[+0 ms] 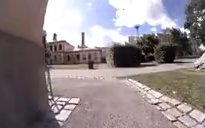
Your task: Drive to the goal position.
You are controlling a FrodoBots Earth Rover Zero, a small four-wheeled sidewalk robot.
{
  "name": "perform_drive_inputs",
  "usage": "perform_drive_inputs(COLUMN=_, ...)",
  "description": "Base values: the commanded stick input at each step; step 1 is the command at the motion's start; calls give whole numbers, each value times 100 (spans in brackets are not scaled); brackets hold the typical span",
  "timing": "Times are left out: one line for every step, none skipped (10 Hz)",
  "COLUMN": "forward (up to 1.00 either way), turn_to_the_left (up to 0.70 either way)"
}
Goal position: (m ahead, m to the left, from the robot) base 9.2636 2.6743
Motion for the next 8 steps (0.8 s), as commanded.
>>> perform_drive_inputs(forward=85, turn_to_the_left=0)
perform_drive_inputs(forward=85, turn_to_the_left=0)
perform_drive_inputs(forward=85, turn_to_the_left=0)
perform_drive_inputs(forward=85, turn_to_the_left=-9)
perform_drive_inputs(forward=85, turn_to_the_left=-34)
perform_drive_inputs(forward=85, turn_to_the_left=-34)
perform_drive_inputs(forward=85, turn_to_the_left=-19)
perform_drive_inputs(forward=85, turn_to_the_left=0)
